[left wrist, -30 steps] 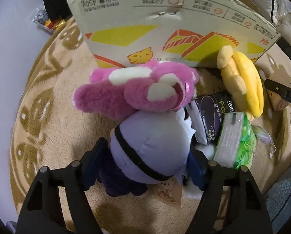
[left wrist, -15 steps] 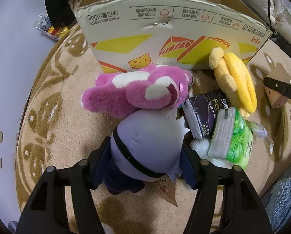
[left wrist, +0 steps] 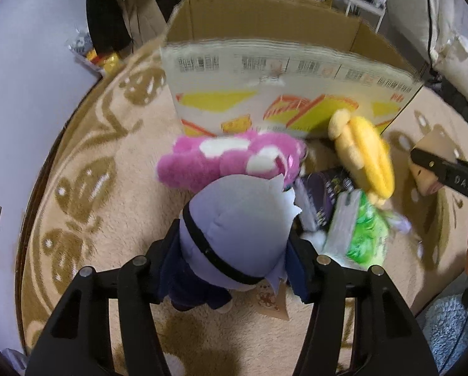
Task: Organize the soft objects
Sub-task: 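Lift the purple doll and pink cushion and carry both over the box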
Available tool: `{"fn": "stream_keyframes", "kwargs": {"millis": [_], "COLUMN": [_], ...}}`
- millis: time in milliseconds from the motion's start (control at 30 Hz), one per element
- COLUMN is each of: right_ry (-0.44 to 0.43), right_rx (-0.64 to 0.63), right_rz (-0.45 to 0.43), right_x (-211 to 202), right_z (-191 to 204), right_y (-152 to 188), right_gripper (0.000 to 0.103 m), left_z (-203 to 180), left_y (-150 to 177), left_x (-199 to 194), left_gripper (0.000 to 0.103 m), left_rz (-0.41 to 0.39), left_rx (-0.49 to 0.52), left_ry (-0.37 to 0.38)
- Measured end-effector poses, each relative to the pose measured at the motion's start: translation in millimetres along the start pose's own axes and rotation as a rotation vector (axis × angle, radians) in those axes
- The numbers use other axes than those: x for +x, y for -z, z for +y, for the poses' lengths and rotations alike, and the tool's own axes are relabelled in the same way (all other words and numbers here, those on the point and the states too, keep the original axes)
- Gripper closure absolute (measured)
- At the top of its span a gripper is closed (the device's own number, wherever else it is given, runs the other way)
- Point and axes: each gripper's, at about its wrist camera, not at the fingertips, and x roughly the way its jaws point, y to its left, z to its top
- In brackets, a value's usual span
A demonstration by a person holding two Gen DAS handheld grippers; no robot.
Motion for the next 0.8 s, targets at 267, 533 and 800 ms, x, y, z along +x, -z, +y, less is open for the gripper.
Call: {"fn": "stream_keyframes", "kwargs": {"millis": [267,533,800], "right_ry": [-0.071,-0.096,-0.126], "right_rx": [-0.009,-0.076,-0.113], "right_rz": [-0.125,-0.318,-0.478], "right_x": [-48,-103,-140], "right_z": [13,35,54], "right_y": [4,5,-6], "right_gripper": [0.051,0.051,0.051], "left_z": [4,5,1], "left_y": [2,3,-6], "left_x": [-51,-91,-122], "left_gripper": [0.045,0.044,0.044], "left_rz": [-0.205,-0.41,-0.525], "left_rx": [-0.027,-0.027,-0.014], "left_ry": [-0.014,-0.058,-0.106]}}
